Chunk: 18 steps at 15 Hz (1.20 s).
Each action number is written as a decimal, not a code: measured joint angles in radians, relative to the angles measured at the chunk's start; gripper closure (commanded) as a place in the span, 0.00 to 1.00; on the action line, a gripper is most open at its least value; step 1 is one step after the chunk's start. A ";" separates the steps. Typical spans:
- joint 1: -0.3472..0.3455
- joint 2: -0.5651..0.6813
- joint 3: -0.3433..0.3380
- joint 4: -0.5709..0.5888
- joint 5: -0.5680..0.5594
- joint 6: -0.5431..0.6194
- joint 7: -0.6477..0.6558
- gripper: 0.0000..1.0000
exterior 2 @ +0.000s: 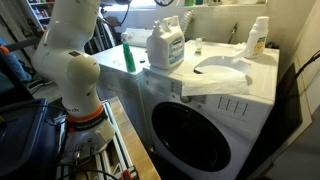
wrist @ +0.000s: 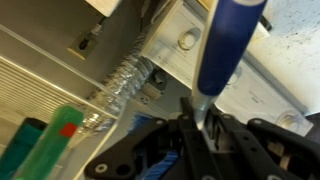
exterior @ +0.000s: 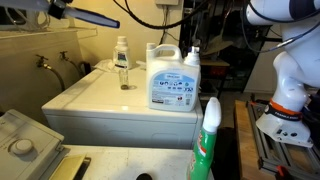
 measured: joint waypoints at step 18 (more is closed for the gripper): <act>-0.121 -0.433 -0.257 -0.621 -0.115 0.009 0.660 0.96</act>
